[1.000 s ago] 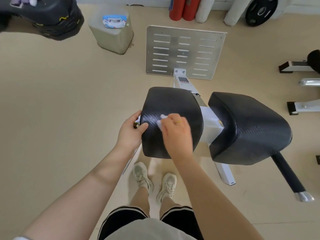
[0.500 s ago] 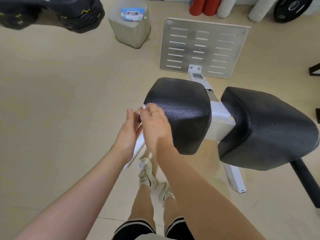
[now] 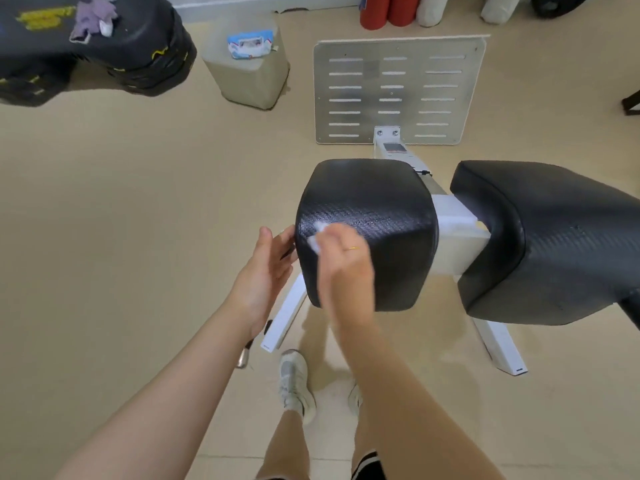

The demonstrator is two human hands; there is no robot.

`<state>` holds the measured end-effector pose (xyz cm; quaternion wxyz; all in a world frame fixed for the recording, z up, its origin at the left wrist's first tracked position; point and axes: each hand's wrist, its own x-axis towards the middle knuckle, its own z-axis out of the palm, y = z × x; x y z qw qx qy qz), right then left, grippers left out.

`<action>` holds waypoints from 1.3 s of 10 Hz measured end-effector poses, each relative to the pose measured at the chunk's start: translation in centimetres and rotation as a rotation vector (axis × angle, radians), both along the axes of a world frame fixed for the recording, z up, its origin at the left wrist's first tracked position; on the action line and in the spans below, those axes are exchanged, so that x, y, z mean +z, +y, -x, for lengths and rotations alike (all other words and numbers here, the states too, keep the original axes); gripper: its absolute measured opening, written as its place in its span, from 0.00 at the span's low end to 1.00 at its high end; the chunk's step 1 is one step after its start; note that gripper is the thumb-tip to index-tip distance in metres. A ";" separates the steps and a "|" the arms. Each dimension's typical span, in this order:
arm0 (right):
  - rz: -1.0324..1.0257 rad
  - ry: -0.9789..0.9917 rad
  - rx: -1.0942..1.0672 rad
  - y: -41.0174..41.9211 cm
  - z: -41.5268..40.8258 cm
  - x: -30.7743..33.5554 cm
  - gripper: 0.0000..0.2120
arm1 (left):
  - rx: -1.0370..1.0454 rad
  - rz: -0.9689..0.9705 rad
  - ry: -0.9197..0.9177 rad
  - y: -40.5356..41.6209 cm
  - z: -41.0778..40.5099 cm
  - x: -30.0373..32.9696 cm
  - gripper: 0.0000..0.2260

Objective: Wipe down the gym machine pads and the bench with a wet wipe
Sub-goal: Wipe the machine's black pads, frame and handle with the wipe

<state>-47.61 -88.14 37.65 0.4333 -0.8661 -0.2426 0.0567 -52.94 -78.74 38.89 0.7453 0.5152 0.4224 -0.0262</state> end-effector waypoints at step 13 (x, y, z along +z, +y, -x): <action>0.101 -0.117 -0.014 -3.1 4.2 -6.3 0.18 | -0.177 -0.063 0.009 -3.3 3.4 -2.9 0.16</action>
